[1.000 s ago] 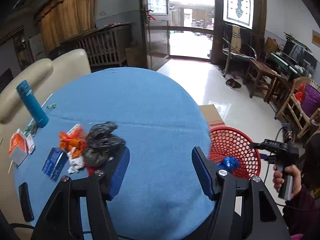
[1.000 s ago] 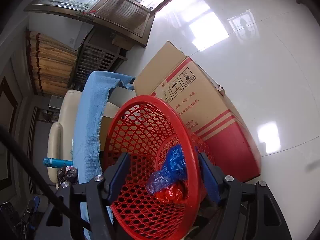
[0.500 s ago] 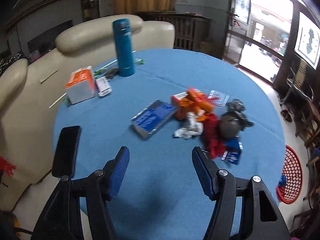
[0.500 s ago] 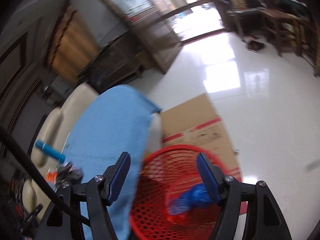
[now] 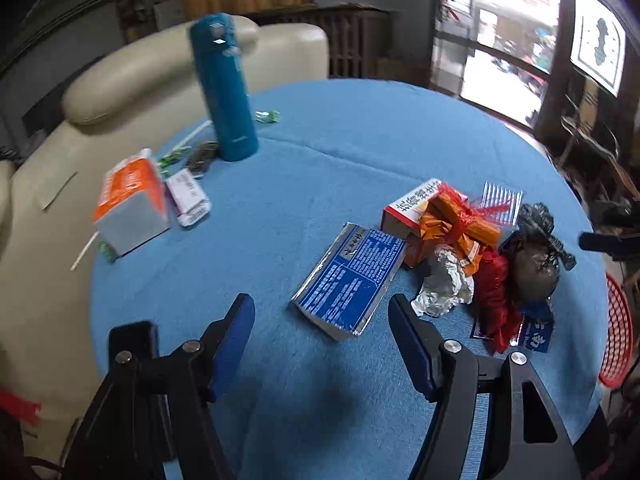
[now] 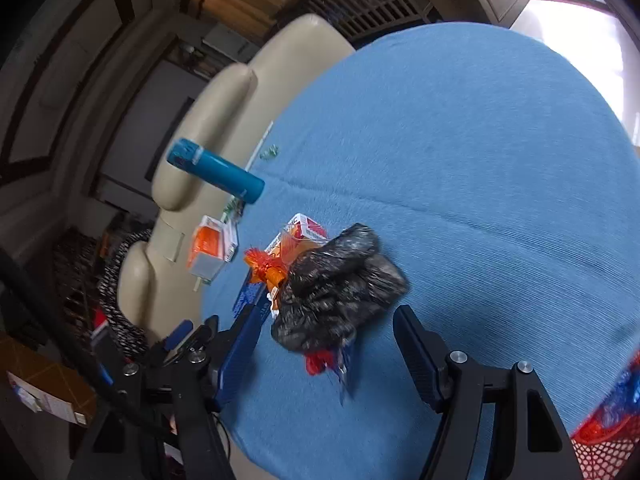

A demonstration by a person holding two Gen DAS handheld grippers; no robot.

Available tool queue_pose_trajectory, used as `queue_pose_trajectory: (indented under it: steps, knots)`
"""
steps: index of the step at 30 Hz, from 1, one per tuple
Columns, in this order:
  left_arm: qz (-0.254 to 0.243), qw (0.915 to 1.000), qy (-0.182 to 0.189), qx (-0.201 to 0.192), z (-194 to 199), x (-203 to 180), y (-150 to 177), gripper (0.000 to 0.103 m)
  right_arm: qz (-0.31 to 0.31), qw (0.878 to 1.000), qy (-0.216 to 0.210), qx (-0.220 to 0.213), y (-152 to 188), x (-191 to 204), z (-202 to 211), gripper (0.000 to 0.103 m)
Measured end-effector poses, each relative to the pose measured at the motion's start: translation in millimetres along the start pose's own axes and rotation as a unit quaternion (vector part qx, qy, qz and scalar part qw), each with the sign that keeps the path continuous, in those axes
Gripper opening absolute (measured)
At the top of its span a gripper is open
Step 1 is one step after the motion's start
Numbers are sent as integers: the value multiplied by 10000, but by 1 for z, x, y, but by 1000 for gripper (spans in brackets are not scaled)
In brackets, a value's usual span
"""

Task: Collect trash
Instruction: 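Grasp the black plastic bag with the right tool, then grasp the blue cardboard box with the left tool while the right tool holds the black bag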

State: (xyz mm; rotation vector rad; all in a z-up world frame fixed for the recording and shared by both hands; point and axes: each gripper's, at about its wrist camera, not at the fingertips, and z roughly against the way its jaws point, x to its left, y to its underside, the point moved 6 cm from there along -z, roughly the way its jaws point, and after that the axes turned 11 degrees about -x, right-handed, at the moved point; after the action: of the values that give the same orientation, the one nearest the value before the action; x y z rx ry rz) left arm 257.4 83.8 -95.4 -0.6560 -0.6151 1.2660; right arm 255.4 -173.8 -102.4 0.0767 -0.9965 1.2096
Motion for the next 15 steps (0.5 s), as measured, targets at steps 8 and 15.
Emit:
queue_pose_trajectory:
  steps: [8, 15]
  knots:
    - [-380, 9977, 296, 475, -56, -9, 8, 74, -708, 9937, 597, 636, 13, -17, -64, 73]
    - [-336, 9975, 402, 474, -68, -13, 12, 69, -764, 9956, 207, 494, 27, -21, -69, 43]
